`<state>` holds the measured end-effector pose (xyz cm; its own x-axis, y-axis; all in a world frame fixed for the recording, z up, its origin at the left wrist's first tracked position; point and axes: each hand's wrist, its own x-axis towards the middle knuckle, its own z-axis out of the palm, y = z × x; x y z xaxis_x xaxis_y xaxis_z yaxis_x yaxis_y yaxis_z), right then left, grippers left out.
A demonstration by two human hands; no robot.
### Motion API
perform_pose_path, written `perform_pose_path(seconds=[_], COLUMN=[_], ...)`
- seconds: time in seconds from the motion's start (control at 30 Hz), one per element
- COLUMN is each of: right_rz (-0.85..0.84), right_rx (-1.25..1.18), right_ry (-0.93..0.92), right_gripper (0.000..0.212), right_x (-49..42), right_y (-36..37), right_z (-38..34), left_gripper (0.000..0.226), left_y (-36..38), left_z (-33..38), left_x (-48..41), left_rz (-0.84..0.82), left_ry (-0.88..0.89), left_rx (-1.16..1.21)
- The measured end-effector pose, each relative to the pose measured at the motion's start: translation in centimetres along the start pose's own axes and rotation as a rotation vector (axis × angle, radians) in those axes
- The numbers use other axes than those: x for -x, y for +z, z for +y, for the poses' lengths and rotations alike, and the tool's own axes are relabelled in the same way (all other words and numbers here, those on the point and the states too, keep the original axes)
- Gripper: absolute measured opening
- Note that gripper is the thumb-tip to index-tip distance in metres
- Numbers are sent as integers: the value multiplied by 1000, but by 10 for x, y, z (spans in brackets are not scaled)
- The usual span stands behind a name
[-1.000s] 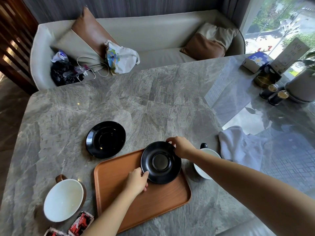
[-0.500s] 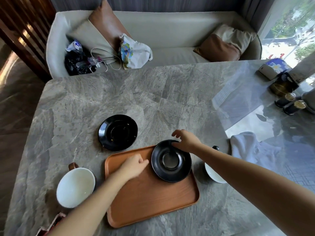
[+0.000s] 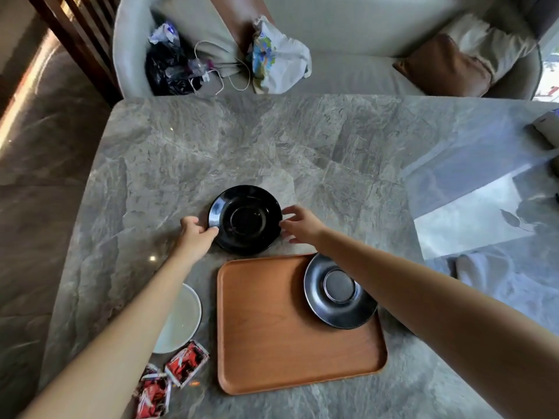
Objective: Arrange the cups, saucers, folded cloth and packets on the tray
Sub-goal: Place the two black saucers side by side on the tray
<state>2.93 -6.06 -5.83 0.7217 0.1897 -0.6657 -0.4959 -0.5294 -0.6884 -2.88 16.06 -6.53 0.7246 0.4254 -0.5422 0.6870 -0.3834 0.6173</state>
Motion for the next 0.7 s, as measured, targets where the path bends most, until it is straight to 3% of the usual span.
perform_pose_path(seconds=[0.07,0.13,0.33,0.5,0.63,0.7], right_rz=[-3,18,136,237,186,136], right_rx=[-16,-31,48,74,71,131], right_ry=[15,21,-21,-33,-78,-103], right_gripper=[34,32,34,39,36,35], right_x=[-7,-12,-19,-17,-9,-3], right_y=[5,8,18,22,8,0], right_z=[-2,-3,4,0,-7,-10], left_gripper=[40,7,17,11,9,20], left_y=[3,5,8,3,-10,-15], left_z=[2,3,2,9,13,14], left_x=[-7,-11,-15,0,16,23], left_rz=[-64,-131,-171,-198,-233,-278], left_ry=[-22,-37,-26,3,96,129], left_rx=[95,151,146,203,194,172])
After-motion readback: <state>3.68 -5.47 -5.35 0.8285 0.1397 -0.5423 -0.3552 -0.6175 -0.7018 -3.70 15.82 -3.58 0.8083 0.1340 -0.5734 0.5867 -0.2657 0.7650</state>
